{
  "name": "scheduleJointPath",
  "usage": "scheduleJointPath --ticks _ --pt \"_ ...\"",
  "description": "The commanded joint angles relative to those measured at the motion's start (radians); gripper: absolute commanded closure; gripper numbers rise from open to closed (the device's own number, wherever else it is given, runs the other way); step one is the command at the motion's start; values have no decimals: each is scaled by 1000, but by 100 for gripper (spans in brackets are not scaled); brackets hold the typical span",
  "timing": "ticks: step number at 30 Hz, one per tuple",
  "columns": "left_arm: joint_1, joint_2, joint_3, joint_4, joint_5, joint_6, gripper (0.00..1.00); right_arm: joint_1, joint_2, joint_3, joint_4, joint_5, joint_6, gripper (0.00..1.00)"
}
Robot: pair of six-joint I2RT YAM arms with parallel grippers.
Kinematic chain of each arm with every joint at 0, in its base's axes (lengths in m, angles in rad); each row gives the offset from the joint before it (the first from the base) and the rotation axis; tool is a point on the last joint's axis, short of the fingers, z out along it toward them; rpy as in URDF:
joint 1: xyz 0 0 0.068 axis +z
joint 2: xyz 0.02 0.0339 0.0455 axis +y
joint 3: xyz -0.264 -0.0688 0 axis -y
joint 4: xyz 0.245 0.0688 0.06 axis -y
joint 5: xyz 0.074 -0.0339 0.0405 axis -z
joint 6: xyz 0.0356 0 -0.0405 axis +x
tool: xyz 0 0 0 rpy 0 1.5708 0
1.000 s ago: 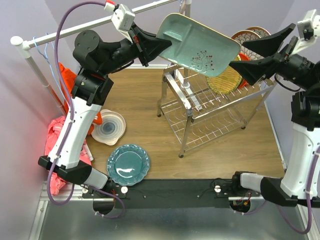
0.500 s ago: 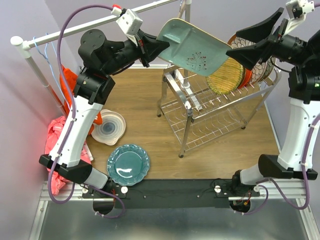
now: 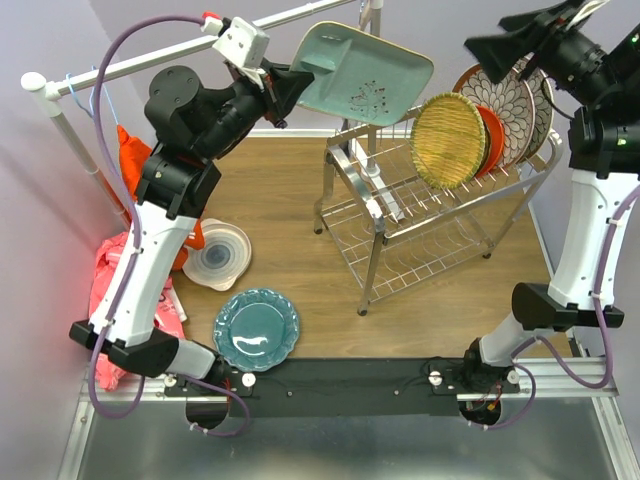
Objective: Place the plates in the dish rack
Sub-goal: Pass the plate from the left arm to the right
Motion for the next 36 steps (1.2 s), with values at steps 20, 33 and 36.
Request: scheduleJointPath --ticks 20,33,36 --pt "6 -25 65 104 -15 43 100 4 -123 -105 185 -218 -264 2" --pt "-63 48 164 79 92 103 100 8 -98 -88 185 -459 -72 9" --pt "-85 61 187 82 77 105 100 14 -121 -146 182 -448 -77 11"
